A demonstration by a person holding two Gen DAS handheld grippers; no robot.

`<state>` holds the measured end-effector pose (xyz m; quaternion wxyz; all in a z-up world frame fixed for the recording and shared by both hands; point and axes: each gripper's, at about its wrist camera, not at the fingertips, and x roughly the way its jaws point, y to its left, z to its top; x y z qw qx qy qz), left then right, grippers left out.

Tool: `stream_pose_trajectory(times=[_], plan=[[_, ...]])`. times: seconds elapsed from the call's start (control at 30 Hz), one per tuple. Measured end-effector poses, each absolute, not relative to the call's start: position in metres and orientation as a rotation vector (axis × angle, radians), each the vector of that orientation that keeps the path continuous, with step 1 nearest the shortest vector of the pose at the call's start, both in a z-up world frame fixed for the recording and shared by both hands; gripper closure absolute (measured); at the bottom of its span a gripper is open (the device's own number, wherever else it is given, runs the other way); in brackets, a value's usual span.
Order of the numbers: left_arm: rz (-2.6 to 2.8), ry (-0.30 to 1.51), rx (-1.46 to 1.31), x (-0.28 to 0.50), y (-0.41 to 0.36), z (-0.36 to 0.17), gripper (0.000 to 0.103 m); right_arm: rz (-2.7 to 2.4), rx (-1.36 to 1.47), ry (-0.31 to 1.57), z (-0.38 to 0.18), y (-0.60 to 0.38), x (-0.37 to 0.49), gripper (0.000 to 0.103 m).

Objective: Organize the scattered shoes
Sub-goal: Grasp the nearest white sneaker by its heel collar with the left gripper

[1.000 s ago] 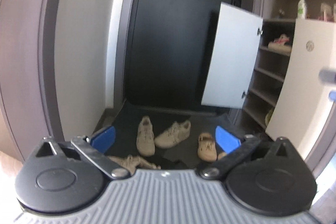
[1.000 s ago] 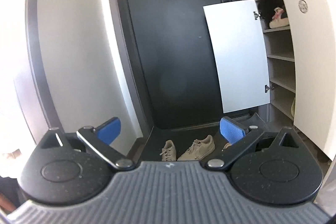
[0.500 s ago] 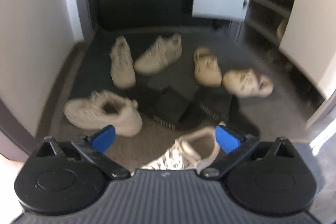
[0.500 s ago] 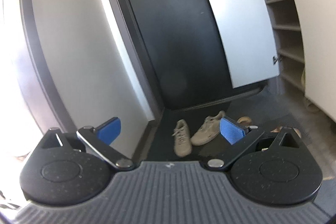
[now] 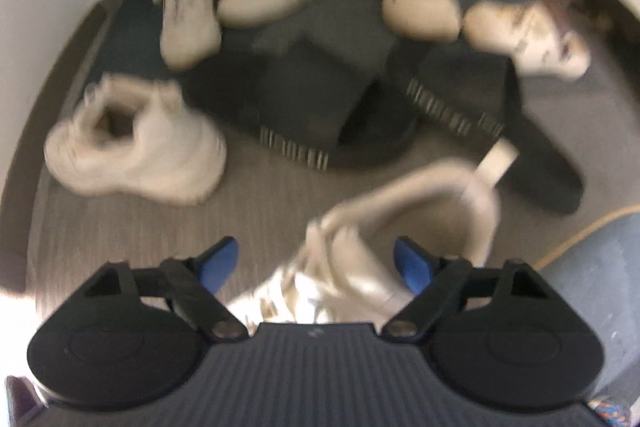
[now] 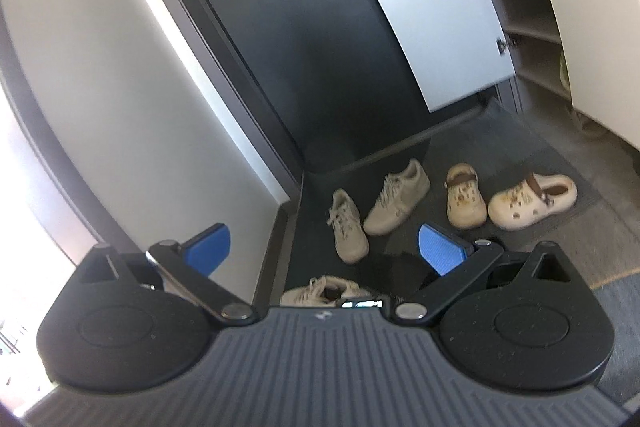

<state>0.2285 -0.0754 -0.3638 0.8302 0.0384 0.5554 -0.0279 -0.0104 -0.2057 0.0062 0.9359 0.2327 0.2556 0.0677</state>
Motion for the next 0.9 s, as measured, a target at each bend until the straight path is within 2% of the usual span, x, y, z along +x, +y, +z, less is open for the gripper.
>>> stream_pose_trajectory(times=[0.13, 0.2, 0.33, 0.5, 0.7, 0.9], plan=[[-0.003, 1.235, 0.015, 0.234, -0.071, -0.375, 0.018, 0.113, 0.508, 0.572, -0.004, -0.209, -0.003, 0.0], [0.025, 1.232, 0.035, 0.235, -0.071, -0.374, 0.031, 0.111, 0.537, 0.589, -0.007, -0.21, -0.003, 0.0], [-0.01, 1.23, 0.085, 0.229, -0.068, -0.37, 0.039, 0.135, 0.542, 0.628, -0.013, -0.206, 0.002, 0.0], [-0.037, 1.172, 0.163, 0.213, -0.055, -0.341, 0.067, 0.168, 0.608, 0.685, -0.02, -0.205, 0.004, 0.0], [0.015, 1.18, 0.171, 0.211, -0.018, -0.321, 0.074, 0.198, 0.644, 0.655, -0.015, -0.206, -0.004, 0.0], [0.115, 1.161, 0.235, 0.211, 0.042, -0.303, 0.075, 0.2, 0.677, 0.679, -0.017, -0.211, -0.005, 0.0]])
